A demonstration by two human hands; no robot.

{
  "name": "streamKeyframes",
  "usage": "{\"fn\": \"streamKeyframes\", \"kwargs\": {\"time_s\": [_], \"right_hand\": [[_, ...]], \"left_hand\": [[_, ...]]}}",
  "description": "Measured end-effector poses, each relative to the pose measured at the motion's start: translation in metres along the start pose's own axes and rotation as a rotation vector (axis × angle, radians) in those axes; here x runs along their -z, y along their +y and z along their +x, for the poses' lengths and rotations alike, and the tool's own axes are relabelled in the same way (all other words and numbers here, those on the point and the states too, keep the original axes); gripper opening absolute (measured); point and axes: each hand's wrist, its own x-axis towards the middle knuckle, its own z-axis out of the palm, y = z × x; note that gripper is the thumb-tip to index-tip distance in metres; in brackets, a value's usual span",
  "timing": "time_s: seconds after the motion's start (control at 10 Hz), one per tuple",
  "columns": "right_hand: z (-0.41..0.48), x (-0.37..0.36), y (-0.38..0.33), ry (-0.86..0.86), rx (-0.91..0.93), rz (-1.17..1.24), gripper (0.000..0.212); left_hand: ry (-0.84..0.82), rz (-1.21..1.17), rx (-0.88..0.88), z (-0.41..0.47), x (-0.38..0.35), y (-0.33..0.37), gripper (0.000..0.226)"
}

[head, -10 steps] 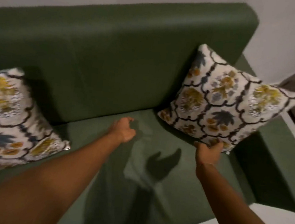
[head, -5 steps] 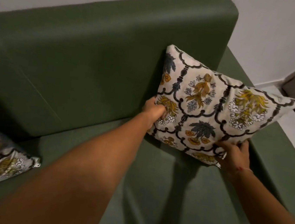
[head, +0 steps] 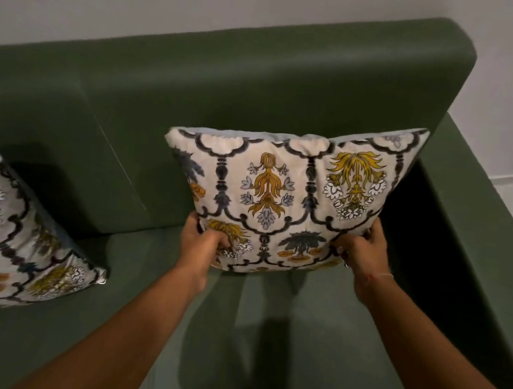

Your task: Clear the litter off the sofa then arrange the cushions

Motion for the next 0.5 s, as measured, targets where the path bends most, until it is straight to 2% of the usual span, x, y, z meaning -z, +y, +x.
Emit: {"fn": "streamKeyframes", "kwargs": {"time_s": [0.1, 0.3, 0.4, 0.5], "right_hand": [[0.004, -0.006, 0.001, -0.014, -0.018, -0.064, 0.078], [-0.001, 0.001, -0.001, -0.016, -0.076, -0.249, 0.079], [-0.027, 0.001, -0.001, 0.065, -0.087, -0.235, 0.086], [-0.067, -0.002, -0.014, 0.19, -0.028, -0.137, 0.086]], "left_hand": [[0.007, 0.022, -0.003, 0.001, 0.002, -0.008, 0.068], [-0.032, 0.086, -0.011, 0.005, 0.004, -0.008, 0.073], [-0.101, 0.231, -0.026, -0.002, 0.024, -0.007, 0.081], [-0.109, 0.502, -0.073, -0.015, 0.061, -0.014, 0.081]]}}
